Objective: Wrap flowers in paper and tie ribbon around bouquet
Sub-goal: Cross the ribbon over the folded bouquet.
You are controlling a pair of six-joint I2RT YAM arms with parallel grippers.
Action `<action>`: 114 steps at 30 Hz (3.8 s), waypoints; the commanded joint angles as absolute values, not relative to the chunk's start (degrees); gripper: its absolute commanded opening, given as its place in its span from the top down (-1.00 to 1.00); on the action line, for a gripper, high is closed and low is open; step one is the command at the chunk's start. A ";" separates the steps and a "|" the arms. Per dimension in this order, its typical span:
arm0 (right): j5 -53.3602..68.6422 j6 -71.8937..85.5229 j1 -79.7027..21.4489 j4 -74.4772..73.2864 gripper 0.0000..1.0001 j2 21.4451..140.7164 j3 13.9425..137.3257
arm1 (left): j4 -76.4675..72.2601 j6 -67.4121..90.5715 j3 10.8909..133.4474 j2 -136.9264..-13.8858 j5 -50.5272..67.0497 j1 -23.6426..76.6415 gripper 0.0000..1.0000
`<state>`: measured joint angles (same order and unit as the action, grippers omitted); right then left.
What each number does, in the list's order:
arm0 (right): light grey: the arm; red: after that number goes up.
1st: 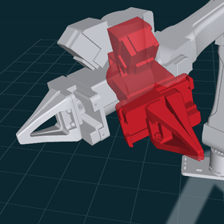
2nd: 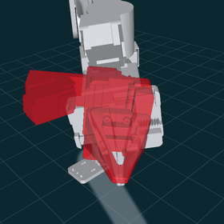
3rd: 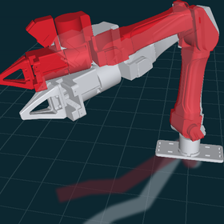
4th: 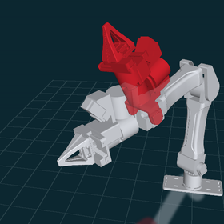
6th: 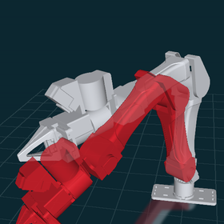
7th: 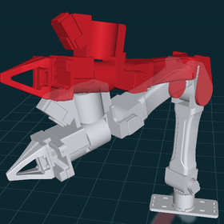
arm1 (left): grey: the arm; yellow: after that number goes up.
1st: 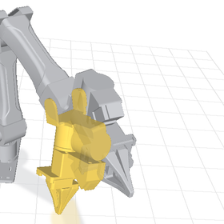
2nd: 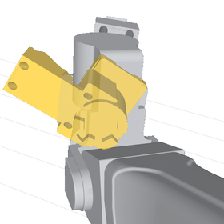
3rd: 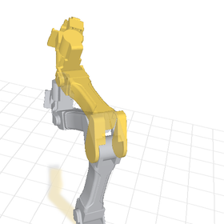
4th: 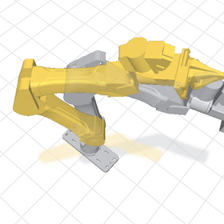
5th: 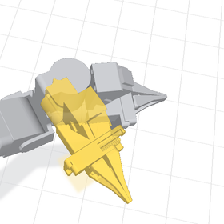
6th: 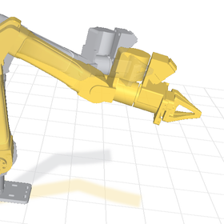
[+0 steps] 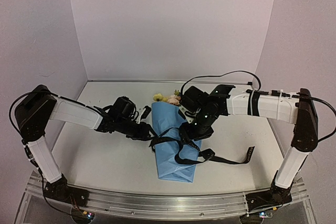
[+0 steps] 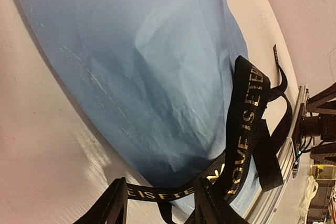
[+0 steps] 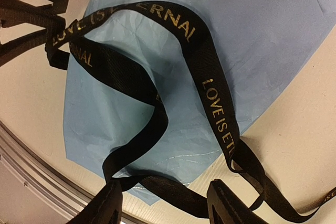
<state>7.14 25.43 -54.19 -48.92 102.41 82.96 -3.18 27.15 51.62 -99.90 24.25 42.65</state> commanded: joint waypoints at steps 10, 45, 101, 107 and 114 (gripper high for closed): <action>6.74 24.56 -54.09 -49.83 -0.16 101.51 84.06 | -2.31 22.50 55.96 -101.93 26.94 45.80 0.07; 0.71 29.68 -45.59 -46.59 -0.32 86.44 63.42 | -0.62 23.83 55.00 -94.97 12.27 45.72 1.00; -1.98 35.82 -40.87 -43.07 -0.55 78.72 49.19 | 2.86 16.16 55.20 -100.11 21.30 47.83 0.09; -2.40 35.85 -40.87 -43.07 -0.55 77.89 48.45 | 3.48 16.33 57.23 -101.35 16.27 48.08 0.03; -3.25 35.56 -40.83 -43.07 -0.55 76.48 47.39 | 3.59 16.44 59.28 -103.03 15.12 48.07 0.14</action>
<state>-1.89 35.22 -41.12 -43.11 78.55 47.84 3.68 17.32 56.10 -101.73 16.47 48.05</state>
